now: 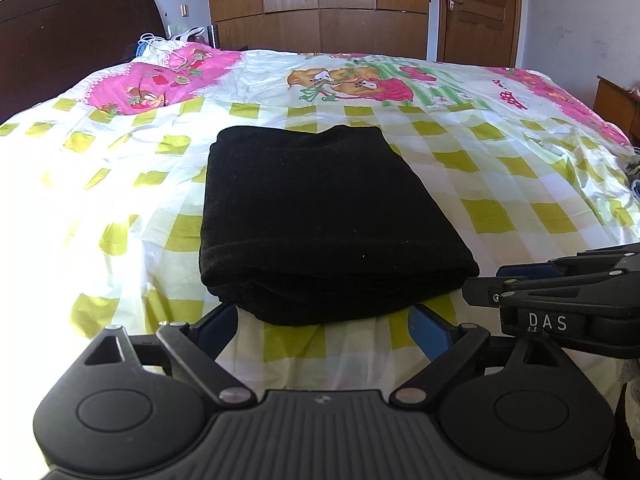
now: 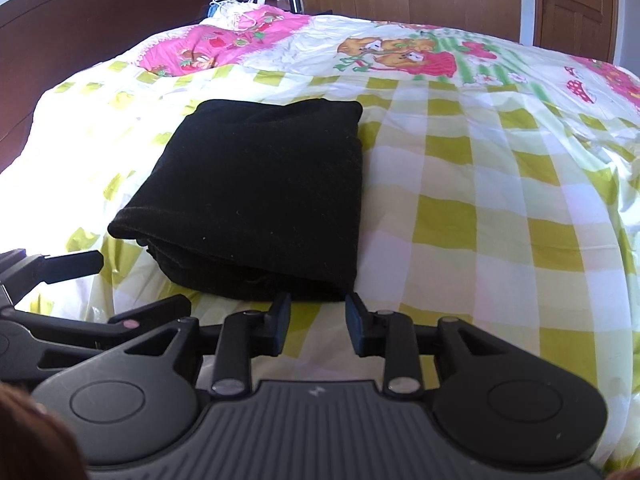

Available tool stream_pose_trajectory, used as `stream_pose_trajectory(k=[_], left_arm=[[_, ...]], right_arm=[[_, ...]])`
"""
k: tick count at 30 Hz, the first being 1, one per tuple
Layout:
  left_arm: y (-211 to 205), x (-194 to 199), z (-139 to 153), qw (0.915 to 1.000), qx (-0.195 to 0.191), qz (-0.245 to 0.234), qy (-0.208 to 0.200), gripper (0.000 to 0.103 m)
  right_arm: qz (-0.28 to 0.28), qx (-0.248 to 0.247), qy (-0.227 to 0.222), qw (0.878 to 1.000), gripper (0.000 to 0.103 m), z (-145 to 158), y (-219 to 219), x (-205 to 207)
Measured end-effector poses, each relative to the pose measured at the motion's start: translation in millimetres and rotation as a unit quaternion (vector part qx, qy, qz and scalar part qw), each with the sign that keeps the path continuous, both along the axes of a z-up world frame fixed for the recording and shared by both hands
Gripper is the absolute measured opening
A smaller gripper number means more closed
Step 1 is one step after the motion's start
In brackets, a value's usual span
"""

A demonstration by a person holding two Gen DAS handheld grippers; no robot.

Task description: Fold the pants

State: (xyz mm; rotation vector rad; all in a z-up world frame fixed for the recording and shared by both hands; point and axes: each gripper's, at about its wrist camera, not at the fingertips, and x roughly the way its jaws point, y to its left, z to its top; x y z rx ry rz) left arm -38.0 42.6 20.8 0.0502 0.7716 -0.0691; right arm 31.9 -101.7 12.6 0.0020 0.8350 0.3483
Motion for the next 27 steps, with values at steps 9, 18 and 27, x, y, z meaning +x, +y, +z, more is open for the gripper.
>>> stream_pose_trajectory(k=[9,18,27], left_arm=[[0,1,-5,0.9999,-0.001,0.008,0.011,0.103],[2,3,-9,0.9996,-0.012,0.008,0.024,0.103],[3,5,-10,0.9994,-0.014,0.012,0.029,0.103]], right_arm=[[-0.006,-0.009,-0.002,1.000,0.035,-4,-3,-3],[-0.007,-0.015,-0.002,1.000,0.035,-8,-2,-5],[-0.010,-0.014,0.004,1.000,0.039,-12,-3,-4]])
